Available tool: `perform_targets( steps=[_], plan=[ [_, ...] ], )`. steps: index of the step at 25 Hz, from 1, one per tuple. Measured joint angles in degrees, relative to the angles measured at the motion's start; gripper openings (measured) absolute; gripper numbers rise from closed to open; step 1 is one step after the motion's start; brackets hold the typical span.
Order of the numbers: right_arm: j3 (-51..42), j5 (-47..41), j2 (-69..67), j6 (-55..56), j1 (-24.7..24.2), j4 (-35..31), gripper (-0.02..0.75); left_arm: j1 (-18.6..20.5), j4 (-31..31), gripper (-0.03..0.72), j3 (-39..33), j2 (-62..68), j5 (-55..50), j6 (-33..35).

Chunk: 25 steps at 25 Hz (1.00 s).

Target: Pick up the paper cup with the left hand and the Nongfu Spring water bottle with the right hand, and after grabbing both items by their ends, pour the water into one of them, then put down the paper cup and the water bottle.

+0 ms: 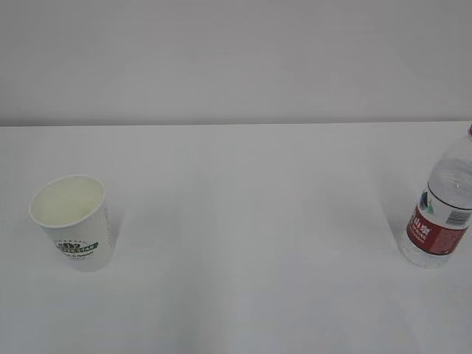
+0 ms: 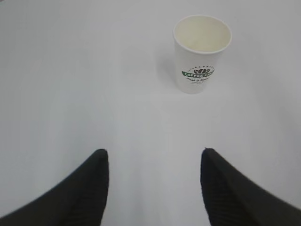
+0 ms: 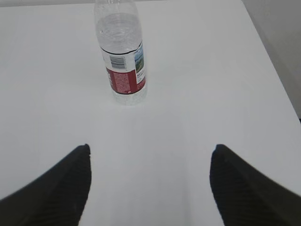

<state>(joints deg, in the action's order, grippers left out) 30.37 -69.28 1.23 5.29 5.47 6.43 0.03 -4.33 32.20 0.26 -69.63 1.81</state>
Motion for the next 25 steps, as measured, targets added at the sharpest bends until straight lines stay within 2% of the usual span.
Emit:
perform_targets(
  steps=[4,5,6,7,8,9,13,25],
  plan=[
    [0.0,0.0,0.0,0.0,0.0,0.0,0.627,0.0,0.0,0.450,0.0,0.0,0.0,0.0],
    [0.0,0.0,0.0,0.0,0.0,0.0,0.613,0.0,0.0,0.450,0.0,0.0,0.0,0.0],
    [0.0,0.0,0.0,0.0,0.0,0.0,0.722,0.0,0.0,0.450,0.0,0.0,0.0,0.0],
    [0.0,0.0,0.0,-0.1,0.0,0.0,0.691,0.0,0.0,0.450,0.0,0.0,0.0,0.0],
    [0.0,0.0,0.0,-0.1,0.0,0.0,0.698,0.0,0.0,0.450,0.0,0.0,0.0,0.0],
    [0.0,0.0,0.0,-0.1,0.0,0.0,0.654,0.0,0.0,0.450,0.0,0.0,0.0,0.0],
    [0.0,0.0,0.0,-0.1,0.0,0.0,0.603,0.0,0.0,0.450,0.0,0.0,0.0,0.0],
    [0.0,0.0,0.0,-0.1,0.0,0.0,0.589,0.0,0.0,0.450,0.0,0.0,0.0,0.0]
  ],
)
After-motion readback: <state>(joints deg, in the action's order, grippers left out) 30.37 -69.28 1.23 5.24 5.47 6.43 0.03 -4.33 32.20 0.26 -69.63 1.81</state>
